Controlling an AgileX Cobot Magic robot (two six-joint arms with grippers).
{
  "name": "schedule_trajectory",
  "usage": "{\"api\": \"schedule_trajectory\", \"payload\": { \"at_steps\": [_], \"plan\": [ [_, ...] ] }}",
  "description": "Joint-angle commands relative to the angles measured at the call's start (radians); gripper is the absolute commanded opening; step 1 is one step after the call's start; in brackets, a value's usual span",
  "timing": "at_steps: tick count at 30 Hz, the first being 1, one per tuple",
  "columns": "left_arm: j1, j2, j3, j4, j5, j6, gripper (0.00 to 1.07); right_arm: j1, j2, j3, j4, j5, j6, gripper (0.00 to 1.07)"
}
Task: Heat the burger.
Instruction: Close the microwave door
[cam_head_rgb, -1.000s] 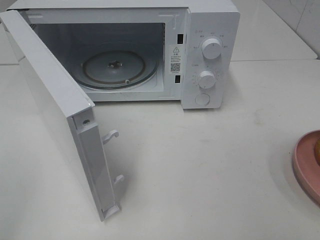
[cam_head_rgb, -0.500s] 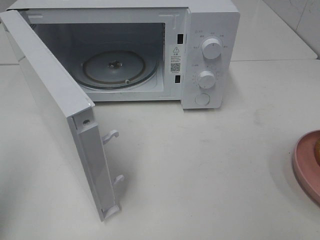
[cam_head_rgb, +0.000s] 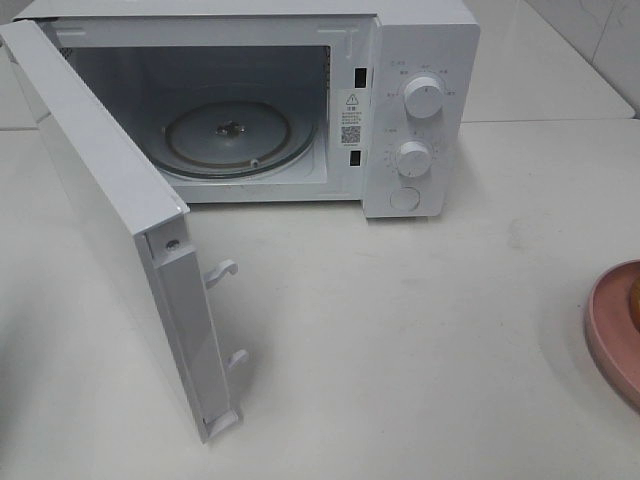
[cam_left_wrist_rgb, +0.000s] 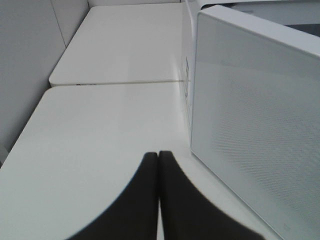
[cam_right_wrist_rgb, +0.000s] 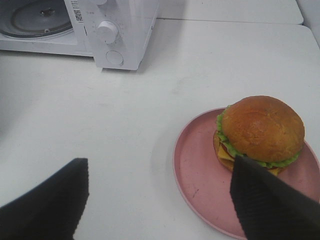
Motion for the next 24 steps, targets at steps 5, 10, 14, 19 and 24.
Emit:
{"api": "schedule_trajectory", "payload": {
  "at_steps": [5,10,14,19,24],
  "plan": [
    [-0.07,0.163,0.042,0.058,-0.311,-0.004,0.0,-0.008,-0.03,0.004,0.003,-0.001,-0.016,0.76],
    [-0.115,0.26,0.042,0.148,-0.414,-0.005,0.0,-0.008,-0.03,0.004,0.003,-0.001,-0.016,0.76],
    [-0.133,0.392,0.042,0.244,-0.511,-0.122,0.0,-0.008,-0.03,0.004,0.003,-0.001,-0.016,0.76],
    [-0.133,0.507,0.042,0.413,-0.634,-0.316,0.0,-0.008,-0.03,0.004,0.002,-0.001,-0.015,0.76],
    [-0.133,0.612,0.034,0.551,-0.746,-0.432,0.0,-0.008,-0.03,0.004,0.002,-0.001,-0.015,0.76]
  ]
}}
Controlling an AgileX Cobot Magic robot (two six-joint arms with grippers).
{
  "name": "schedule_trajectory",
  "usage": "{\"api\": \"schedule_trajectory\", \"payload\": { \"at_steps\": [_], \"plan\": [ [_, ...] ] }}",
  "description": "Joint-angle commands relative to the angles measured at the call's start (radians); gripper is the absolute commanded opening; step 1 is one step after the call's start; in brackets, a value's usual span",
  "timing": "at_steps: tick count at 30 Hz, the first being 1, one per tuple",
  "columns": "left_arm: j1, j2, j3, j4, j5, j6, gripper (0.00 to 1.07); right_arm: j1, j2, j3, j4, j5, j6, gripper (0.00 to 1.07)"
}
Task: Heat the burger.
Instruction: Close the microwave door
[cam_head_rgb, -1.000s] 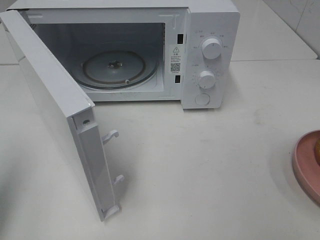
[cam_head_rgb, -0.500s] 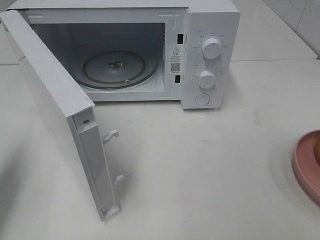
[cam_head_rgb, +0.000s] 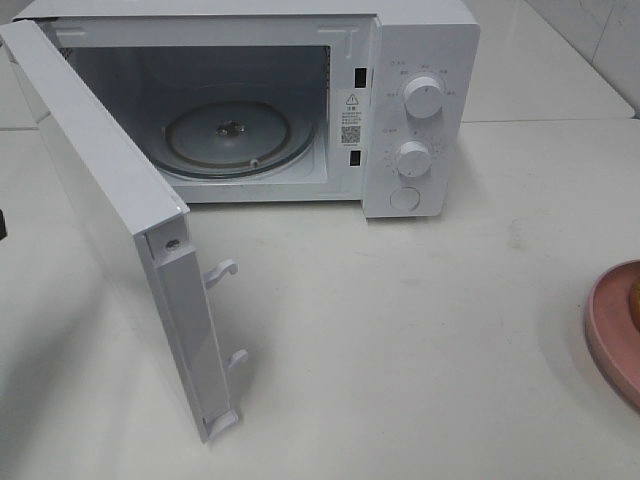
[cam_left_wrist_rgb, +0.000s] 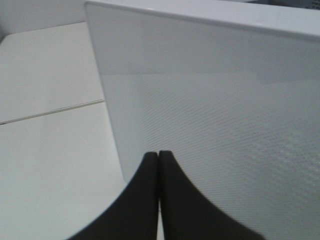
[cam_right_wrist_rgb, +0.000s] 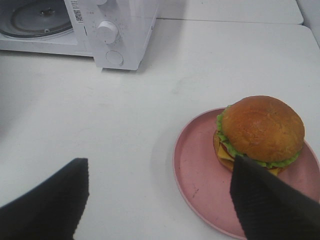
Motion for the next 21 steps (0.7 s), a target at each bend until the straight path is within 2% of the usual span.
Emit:
{"api": "schedule_trajectory", "payload": {
  "at_steps": [1,7,9,12,14,16,17,18,19,21],
  "plan": [
    [-0.019,0.082,-0.014,0.089,-0.095,-0.105,0.0,-0.008,-0.03,0.004,0.002,-0.001,-0.015,0.76],
    [-0.092,0.153,-0.047,0.081,-0.116,-0.113,0.0,-0.008,-0.03,0.004,0.002,-0.001,-0.016,0.76],
    [-0.135,0.186,-0.063,0.049,-0.125,-0.111,0.0,-0.008,-0.03,0.004,0.002,-0.001,-0.016,0.76],
    [-0.151,0.197,-0.064,0.031,-0.142,-0.111,0.0,-0.008,-0.03,0.004,0.002,-0.001,-0.016,0.76],
    [-0.206,0.245,-0.064,-0.049,-0.222,-0.106,0.0,-0.008,-0.03,0.004,0.002,-0.001,-0.016,0.76],
    [-0.222,0.258,-0.067,-0.072,-0.236,-0.103,0.0,-0.008,-0.03,0.004,0.002,-0.001,-0.016,0.76],
    [-0.255,0.283,-0.078,-0.113,-0.241,-0.083,0.0,-0.008,-0.03,0.004,0.002,-0.001,-0.015,0.76],
    [-0.255,0.283,-0.078,-0.113,-0.241,-0.083,0.0,-0.008,-0.03,0.004,0.002,-0.001,-0.015,0.76],
    [-0.295,0.307,-0.095,-0.163,-0.24,-0.053,0.0,-0.008,-0.03,0.004,0.002,-0.001,-0.015,0.76],
    [-0.312,0.318,-0.103,-0.182,-0.24,-0.041,0.0,-0.008,-0.03,0.004,0.002,-0.001,-0.015,0.76]
  ]
}}
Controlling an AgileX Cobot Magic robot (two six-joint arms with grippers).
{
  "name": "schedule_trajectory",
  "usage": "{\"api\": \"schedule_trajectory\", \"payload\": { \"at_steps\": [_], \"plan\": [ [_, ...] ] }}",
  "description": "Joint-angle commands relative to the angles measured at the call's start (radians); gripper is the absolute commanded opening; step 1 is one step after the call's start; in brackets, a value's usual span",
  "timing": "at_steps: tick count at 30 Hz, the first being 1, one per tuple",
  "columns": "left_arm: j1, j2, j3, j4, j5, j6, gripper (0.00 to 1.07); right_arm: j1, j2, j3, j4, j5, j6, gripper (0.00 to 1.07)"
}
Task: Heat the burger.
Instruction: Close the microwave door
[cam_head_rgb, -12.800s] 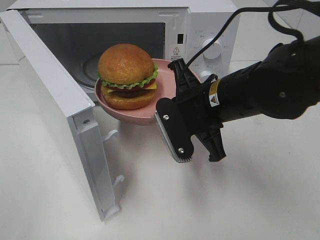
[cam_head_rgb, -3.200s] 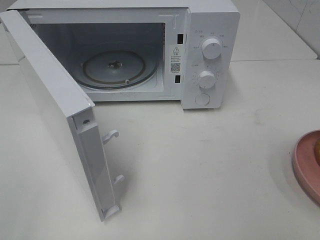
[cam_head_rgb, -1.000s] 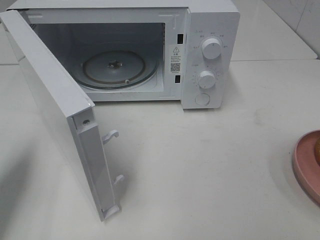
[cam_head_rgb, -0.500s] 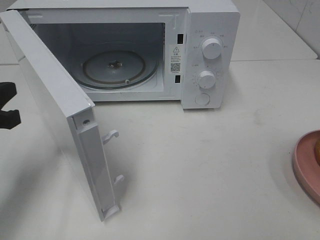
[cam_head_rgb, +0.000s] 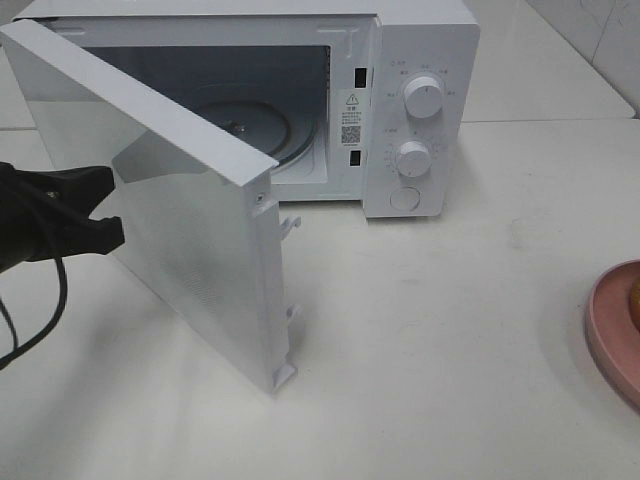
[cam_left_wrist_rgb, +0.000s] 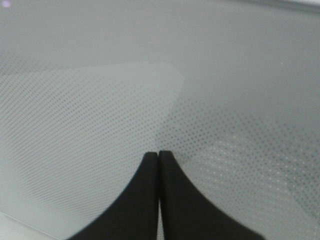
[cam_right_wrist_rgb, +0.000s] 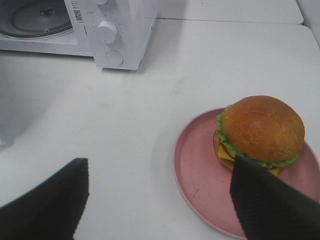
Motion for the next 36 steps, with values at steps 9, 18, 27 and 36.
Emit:
{"api": "schedule_trajectory", "payload": {
  "at_steps": [9,18,27,36],
  "plan": [
    [-0.206,0.135,-0.161,-0.32,-0.01,0.162,0.0,-0.008,-0.03,0.004,0.002,-0.001,-0.015,0.76],
    [-0.287,0.231,-0.343,-0.53,0.063,0.305,0.0,-0.008,-0.03,0.004,0.002,-0.001,-0.015,0.76],
    [-0.329,0.338,-0.546,-0.662,0.161,0.44,0.0,-0.008,-0.03,0.004,0.002,-0.001,-0.015,0.76],
    [-0.331,0.411,-0.684,-0.689,0.213,0.501,0.0,-0.008,-0.03,0.004,0.002,-0.001,-0.016,0.76]
  ]
}}
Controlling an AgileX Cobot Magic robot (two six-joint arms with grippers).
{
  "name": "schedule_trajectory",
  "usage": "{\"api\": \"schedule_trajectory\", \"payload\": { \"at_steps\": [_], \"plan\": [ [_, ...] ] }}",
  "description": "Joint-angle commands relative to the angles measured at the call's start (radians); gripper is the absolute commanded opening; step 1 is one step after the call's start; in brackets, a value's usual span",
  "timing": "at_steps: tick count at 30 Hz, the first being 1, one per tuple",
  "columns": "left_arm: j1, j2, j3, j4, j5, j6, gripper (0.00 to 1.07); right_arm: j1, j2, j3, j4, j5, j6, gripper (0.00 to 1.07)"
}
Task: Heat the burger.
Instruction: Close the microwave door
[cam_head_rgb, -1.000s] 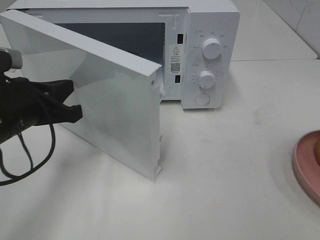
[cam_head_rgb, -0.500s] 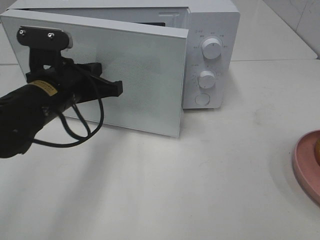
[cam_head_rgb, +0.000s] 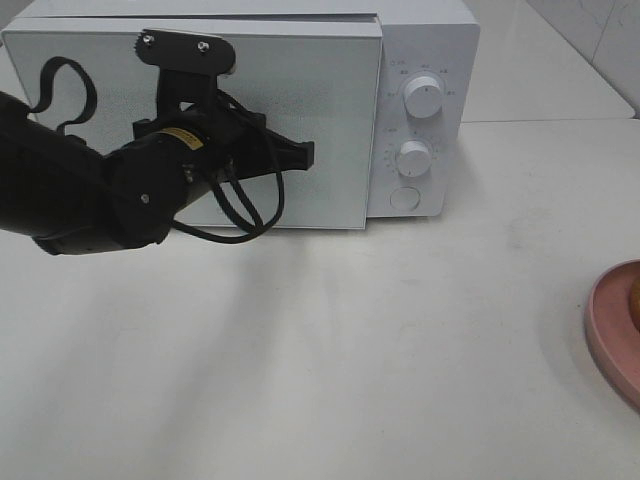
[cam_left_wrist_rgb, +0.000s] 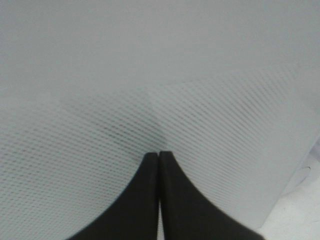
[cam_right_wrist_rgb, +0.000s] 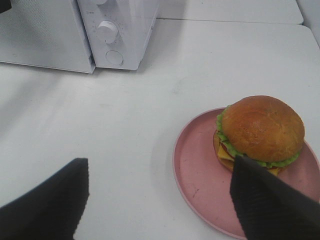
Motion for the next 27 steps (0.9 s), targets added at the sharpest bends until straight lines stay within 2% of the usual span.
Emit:
{"api": "schedule_trajectory", "payload": {
  "at_steps": [1,10,13,27],
  "plan": [
    [0.007,0.028,-0.069,-0.031,-0.036,0.033,0.0,-0.008,-0.03,0.004,0.002,-0.001,-0.016,0.76],
    [0.03,0.062,-0.15,-0.061,0.007,0.053,0.0,-0.008,-0.03,0.004,0.002,-0.001,-0.015,0.76],
    [0.03,0.063,-0.15,-0.061,0.006,0.069,0.0,-0.008,-0.03,0.004,0.002,-0.001,-0.015,0.76],
    [0.062,0.077,-0.188,-0.061,-0.002,0.072,0.0,-0.008,-0.03,0.004,0.002,-0.001,-0.015,0.76]
  ]
}}
